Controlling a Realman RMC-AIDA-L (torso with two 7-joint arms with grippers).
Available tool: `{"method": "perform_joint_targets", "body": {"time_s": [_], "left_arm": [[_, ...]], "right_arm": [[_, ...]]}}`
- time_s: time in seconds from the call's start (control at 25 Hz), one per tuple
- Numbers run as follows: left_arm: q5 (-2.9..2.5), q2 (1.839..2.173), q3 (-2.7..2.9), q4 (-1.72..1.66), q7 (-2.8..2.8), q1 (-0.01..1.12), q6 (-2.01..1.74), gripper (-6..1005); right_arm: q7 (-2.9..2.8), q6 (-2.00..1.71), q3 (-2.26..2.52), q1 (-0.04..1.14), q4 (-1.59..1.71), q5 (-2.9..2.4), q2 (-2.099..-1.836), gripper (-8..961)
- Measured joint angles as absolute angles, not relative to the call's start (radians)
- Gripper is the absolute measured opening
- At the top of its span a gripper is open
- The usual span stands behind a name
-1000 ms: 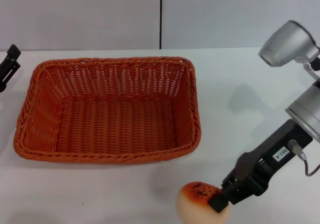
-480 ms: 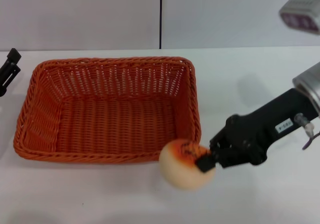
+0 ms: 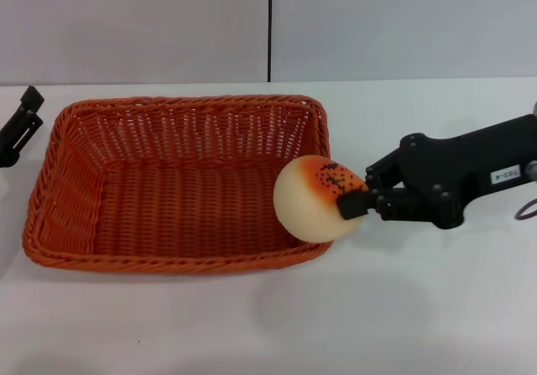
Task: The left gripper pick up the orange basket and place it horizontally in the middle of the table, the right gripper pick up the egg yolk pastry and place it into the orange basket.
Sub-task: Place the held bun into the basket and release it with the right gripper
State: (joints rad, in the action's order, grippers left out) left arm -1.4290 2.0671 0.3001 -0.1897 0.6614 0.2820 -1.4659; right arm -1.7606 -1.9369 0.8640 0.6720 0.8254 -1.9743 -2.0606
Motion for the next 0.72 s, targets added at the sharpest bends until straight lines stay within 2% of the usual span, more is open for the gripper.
{"method": "perform_joint_targets", "body": {"time_s": [0.28,0.72], "left_arm": [[-1.434,2.068,0.301,-0.161,0.638,0.289,-1.467,818],[-1.434,2.067,0.301,-0.144,0.617,0.290,-1.474,818]], "right_arm": [[-1.712,-1.768,0.865,0.660,0.774,-1.974,-2.066,38],[-1.611,-1.615,0.936,0.715,0.701,-1.923,-2.073,49]]}}
